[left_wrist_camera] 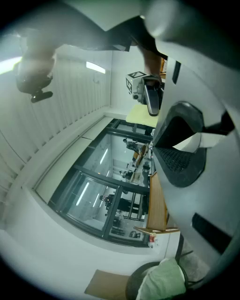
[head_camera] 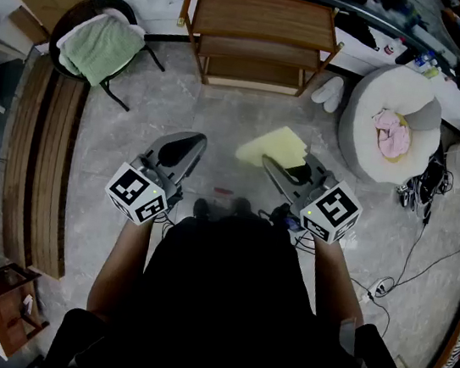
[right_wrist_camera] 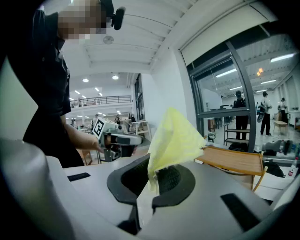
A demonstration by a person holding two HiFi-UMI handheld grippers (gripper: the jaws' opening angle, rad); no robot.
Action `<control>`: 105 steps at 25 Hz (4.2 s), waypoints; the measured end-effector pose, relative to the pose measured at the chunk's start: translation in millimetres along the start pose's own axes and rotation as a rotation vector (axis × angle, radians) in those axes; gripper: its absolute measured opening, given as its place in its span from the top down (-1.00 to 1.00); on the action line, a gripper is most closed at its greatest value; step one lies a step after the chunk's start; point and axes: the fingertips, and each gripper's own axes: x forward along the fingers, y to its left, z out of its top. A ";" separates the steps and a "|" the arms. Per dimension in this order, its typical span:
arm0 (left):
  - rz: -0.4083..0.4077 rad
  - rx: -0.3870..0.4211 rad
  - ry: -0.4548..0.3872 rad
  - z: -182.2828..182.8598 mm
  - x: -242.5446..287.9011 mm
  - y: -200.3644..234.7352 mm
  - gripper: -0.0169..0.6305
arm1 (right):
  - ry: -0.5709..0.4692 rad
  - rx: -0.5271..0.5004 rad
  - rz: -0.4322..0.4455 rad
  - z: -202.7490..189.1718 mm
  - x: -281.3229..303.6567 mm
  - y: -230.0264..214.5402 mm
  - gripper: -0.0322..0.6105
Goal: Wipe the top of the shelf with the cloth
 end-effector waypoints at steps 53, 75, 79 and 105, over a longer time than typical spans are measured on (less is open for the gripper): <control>0.144 0.030 0.116 18.9 97.5 194.9 0.93 | 0.086 -0.032 -0.012 21.2 164.2 -201.4 0.80; 0.131 0.034 0.137 68.8 203.9 386.7 0.93 | 0.105 0.022 0.039 53.1 334.2 -327.5 0.80; 0.168 0.026 0.170 68.8 233.7 422.8 0.93 | 0.138 0.038 0.087 47.0 362.4 -366.1 0.80; 0.330 0.019 0.435 41.7 341.6 601.1 0.93 | 0.344 0.190 0.140 -25.8 524.2 -532.9 0.80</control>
